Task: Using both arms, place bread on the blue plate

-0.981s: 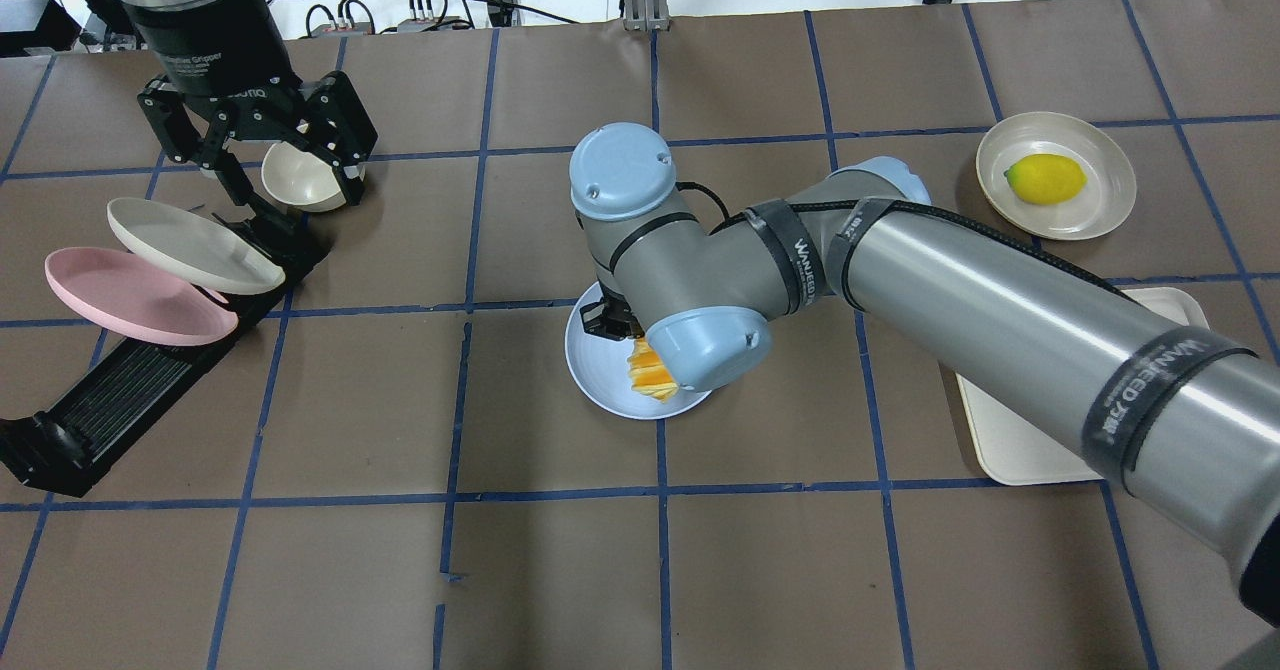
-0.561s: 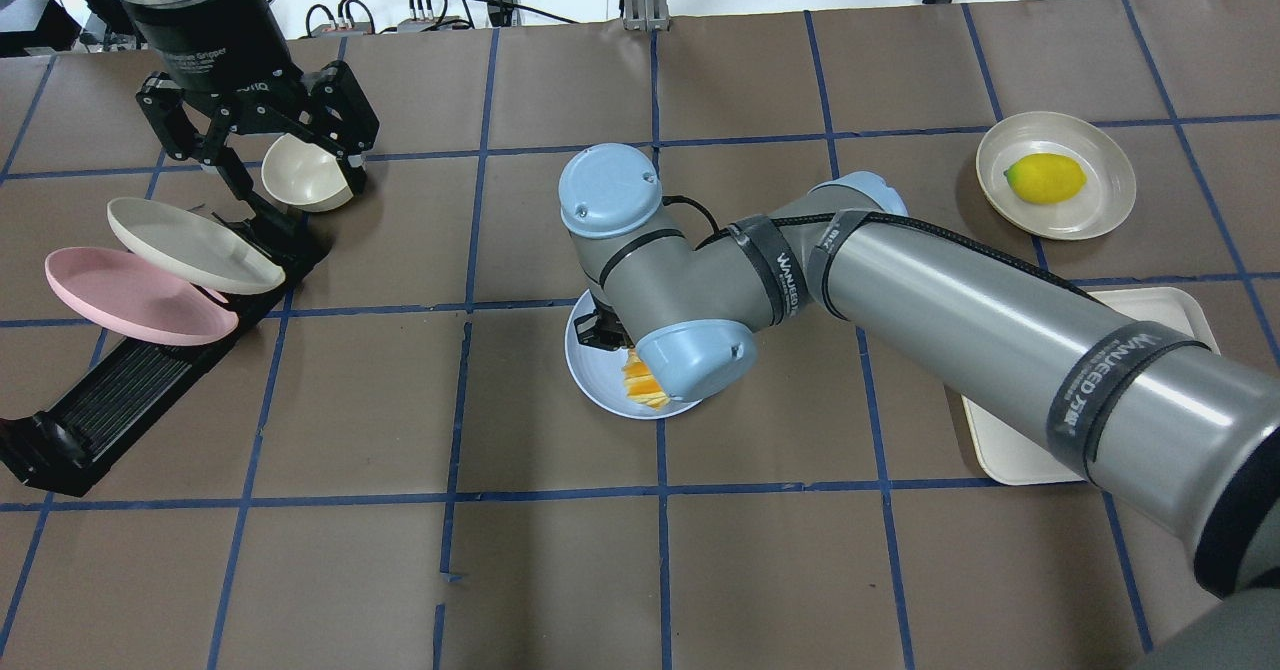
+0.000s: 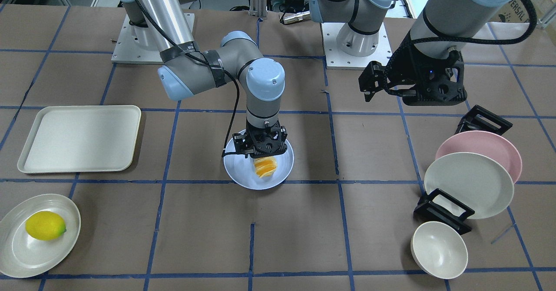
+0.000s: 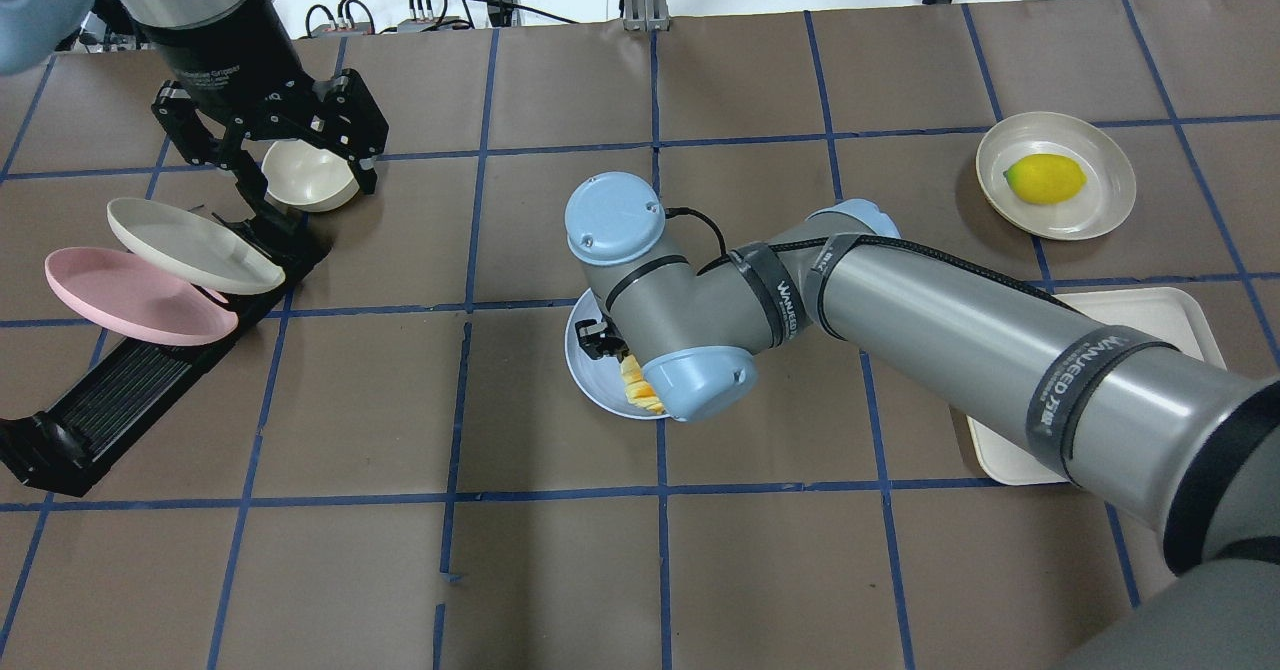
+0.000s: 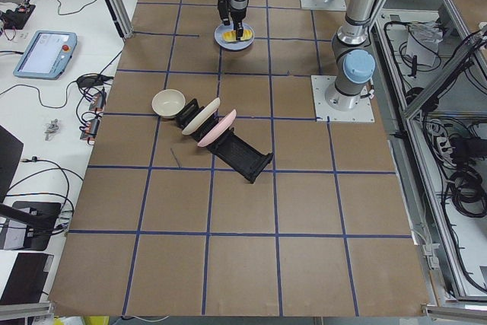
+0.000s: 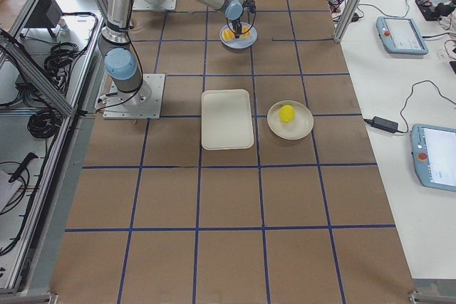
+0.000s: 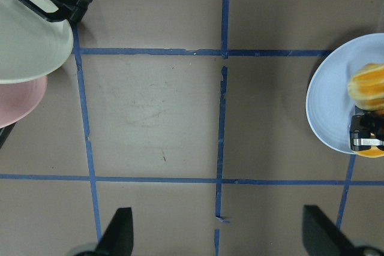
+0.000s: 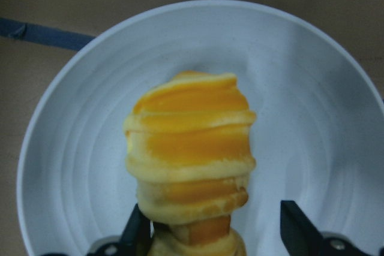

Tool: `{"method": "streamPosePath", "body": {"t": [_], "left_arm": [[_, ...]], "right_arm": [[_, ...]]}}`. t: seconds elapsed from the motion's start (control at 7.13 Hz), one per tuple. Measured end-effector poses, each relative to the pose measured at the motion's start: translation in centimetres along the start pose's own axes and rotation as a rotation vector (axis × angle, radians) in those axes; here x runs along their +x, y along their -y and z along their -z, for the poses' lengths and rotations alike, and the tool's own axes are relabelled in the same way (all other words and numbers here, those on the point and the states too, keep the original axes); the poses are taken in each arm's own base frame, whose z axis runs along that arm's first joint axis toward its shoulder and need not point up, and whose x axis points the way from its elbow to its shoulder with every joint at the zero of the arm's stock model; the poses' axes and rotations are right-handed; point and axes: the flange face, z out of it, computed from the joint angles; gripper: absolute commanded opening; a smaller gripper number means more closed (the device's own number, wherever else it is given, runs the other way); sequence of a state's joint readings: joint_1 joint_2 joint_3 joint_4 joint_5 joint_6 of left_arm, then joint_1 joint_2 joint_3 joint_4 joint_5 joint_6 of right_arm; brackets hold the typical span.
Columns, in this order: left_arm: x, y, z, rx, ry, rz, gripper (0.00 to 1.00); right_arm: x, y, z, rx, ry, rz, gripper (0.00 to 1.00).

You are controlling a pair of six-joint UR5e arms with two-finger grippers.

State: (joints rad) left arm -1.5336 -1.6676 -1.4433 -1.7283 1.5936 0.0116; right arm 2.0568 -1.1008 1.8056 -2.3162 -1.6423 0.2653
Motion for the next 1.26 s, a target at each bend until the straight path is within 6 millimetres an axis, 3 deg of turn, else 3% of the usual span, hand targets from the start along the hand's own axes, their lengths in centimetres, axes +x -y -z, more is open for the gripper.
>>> {"method": "streamPosePath", "body": {"t": [0.42,0.84,1.12,1.26], "left_arm": [[-0.1,-0.1,-0.7,0.014,-0.015,0.002,1.0],[0.3,-0.3,-1.0,0.009,-0.054,-0.001,1.0],[0.3,-0.5,-1.0,0.01,-0.054,0.001,1.0],[0.3,-0.6,-0.9,0.012,-0.054,0.002,1.0]], "right_arm": [[0.9,1.1,2.0,0.017,0.002,-0.01,1.0],[3.1,3.1,9.9,-0.035,-0.016,-0.014,1.0],[7.5,3.2,16.0,-0.038,-0.024,-0.049,1.0],[11.6,2.4,19.8,-0.024,-0.022,-0.101,1.0]]}}
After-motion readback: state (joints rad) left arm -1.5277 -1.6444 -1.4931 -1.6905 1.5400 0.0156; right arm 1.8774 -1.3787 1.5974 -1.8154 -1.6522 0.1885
